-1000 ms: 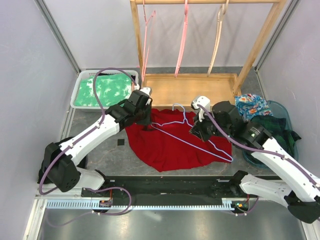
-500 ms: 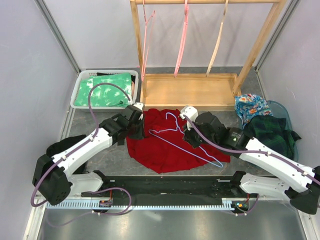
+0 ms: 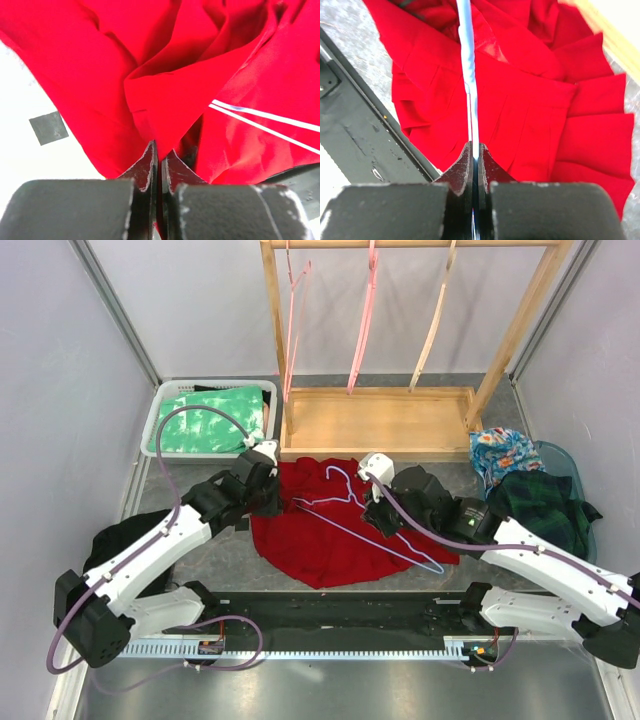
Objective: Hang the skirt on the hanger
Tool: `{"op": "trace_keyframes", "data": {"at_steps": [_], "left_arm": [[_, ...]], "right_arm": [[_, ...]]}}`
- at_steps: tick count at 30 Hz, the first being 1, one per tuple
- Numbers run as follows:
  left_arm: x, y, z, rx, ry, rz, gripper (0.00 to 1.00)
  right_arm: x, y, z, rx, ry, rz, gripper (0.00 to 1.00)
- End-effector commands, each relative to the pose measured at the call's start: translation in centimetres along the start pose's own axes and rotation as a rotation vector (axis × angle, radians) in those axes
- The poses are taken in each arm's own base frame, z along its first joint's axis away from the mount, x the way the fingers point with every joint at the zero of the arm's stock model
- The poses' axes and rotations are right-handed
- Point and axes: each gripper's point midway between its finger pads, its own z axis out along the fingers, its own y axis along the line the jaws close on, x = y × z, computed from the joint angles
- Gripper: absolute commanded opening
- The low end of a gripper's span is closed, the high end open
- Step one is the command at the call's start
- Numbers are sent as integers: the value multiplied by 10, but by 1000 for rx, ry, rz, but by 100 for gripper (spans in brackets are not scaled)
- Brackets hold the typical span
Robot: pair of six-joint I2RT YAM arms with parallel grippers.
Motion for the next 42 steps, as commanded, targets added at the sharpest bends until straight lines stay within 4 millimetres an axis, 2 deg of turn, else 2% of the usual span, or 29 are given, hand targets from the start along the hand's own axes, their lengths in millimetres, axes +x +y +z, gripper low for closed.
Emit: {"op": "trace_keyframes", "data": {"at_steps": [1, 5, 12, 16, 18, 20, 22, 23, 24, 26, 27, 30, 33, 37, 41, 42], "left_arm": [[-37, -19, -26, 94, -112, 62, 2], [-45, -33, -40, 170, -126, 110, 2], [-50, -70, -63, 365, -123, 170, 2], [-42, -81, -63, 435, -106, 205, 2], [-34, -85, -61, 467, -82, 222, 2], [-32, -84, -57, 461, -75, 222, 2], [-33, -75, -53, 403, -80, 209, 2], [-33, -68, -51, 359, -77, 196, 2], [-41, -54, -49, 268, -104, 180, 2], [-39, -33, -46, 150, -88, 153, 2], [-46, -23, -45, 85, -113, 143, 2], [-50, -8, -47, -2, -127, 118, 2], [-54, -10, -47, -6, -133, 121, 2], [-53, -17, -50, 30, -127, 178, 2], [-44, -39, -55, 168, -101, 259, 2], [-37, -51, -58, 244, -79, 277, 2]], "right_arm": [[-60, 15, -22, -59, -175, -59, 0], [-75, 27, -16, -106, -200, -101, 0], [-72, 34, 24, -88, -255, -77, 0], [-71, 32, 41, -81, -393, -10, 0], [-73, 40, 45, -118, -442, -7, 0], [-60, 44, 55, -138, -405, -30, 0], [-46, 45, 66, -135, -318, -53, 0], [-42, 46, 66, -139, -293, -67, 0], [-42, 48, 61, -147, -286, -75, 0], [-37, 45, 51, -138, -263, -85, 0], [-44, 44, 36, -139, -295, -88, 0], [-46, 41, 7, -141, -303, -116, 0], [-58, 47, -15, -183, -344, -136, 0], [-65, 44, -8, -156, -361, -130, 0], [-64, 39, 29, -106, -336, -108, 0], [-68, 41, 35, -107, -365, -99, 0]]}}
